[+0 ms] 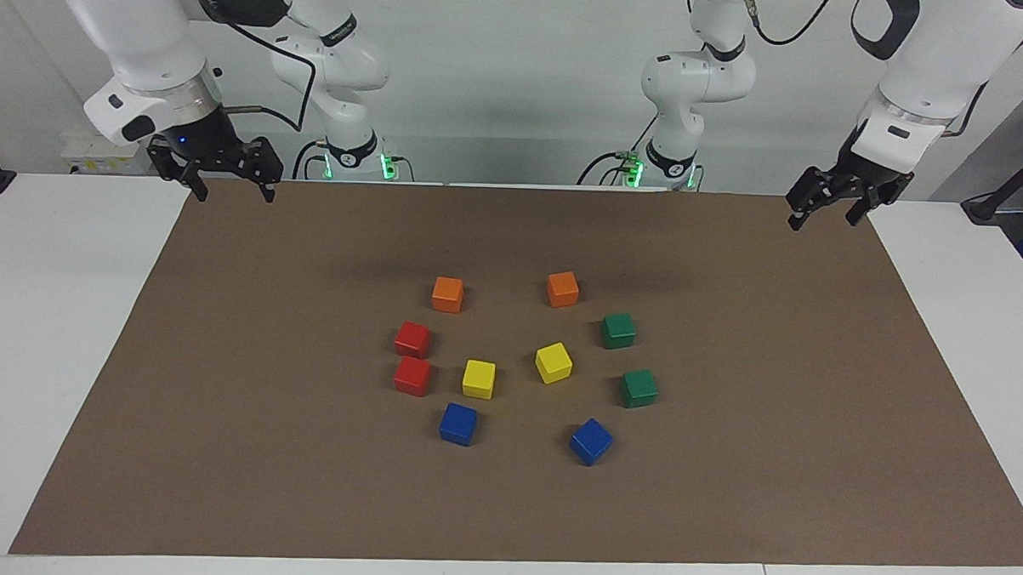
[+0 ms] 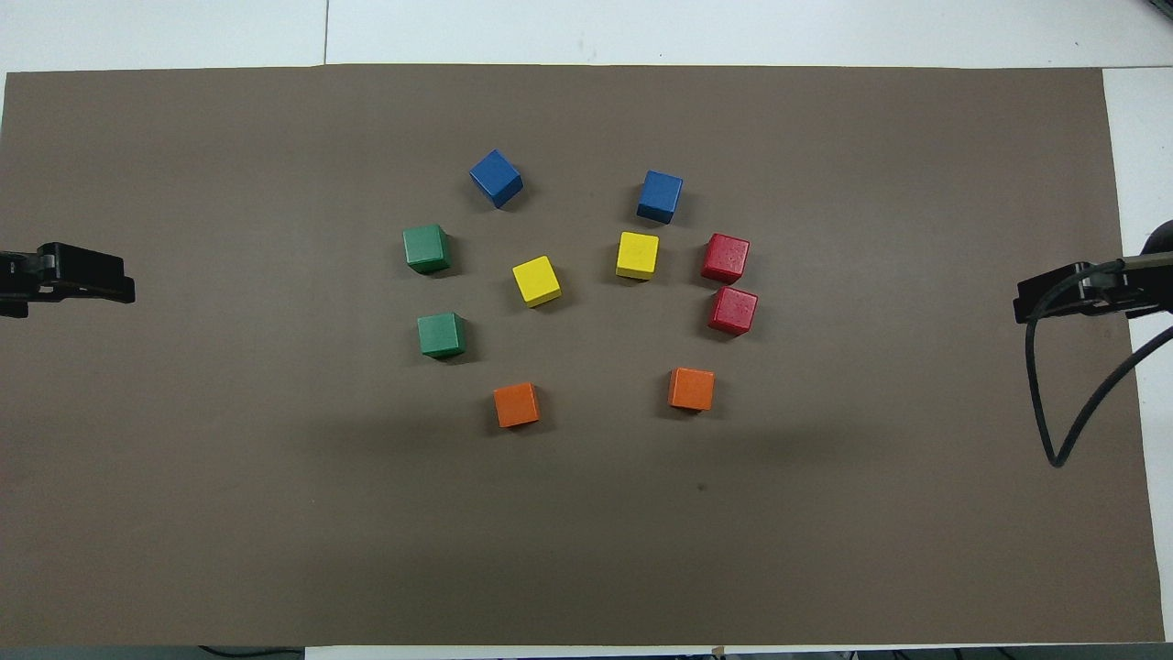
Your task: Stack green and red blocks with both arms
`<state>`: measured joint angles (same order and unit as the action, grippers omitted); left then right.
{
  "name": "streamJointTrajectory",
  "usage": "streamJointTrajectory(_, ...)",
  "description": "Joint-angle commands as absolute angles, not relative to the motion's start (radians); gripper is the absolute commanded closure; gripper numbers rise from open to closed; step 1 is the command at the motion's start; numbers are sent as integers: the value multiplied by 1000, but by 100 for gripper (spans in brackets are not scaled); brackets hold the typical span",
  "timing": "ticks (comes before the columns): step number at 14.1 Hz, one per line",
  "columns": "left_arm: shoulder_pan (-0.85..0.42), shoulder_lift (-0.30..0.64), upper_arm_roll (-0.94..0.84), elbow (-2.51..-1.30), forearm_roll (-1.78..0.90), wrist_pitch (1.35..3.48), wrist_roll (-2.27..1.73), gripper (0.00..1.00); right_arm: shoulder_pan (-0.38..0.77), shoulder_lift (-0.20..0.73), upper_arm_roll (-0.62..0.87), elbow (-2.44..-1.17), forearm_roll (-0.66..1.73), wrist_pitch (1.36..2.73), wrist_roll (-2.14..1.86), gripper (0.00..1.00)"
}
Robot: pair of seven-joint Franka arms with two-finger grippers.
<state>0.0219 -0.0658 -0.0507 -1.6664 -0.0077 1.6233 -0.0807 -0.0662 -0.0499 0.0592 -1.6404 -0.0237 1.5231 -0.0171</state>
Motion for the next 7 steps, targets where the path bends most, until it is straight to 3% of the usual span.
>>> streamJointTrajectory(1, 21, -63, -52, -1649, -2, 1615, -74, 0, -68, -67, 64, -1667, -44, 1545, -21, 1)
streamJointTrajectory(7, 21, -66, -54, -1660, -2, 1628, -83, 0, -66, -67, 64, -1669, -41, 1543, -15, 0)
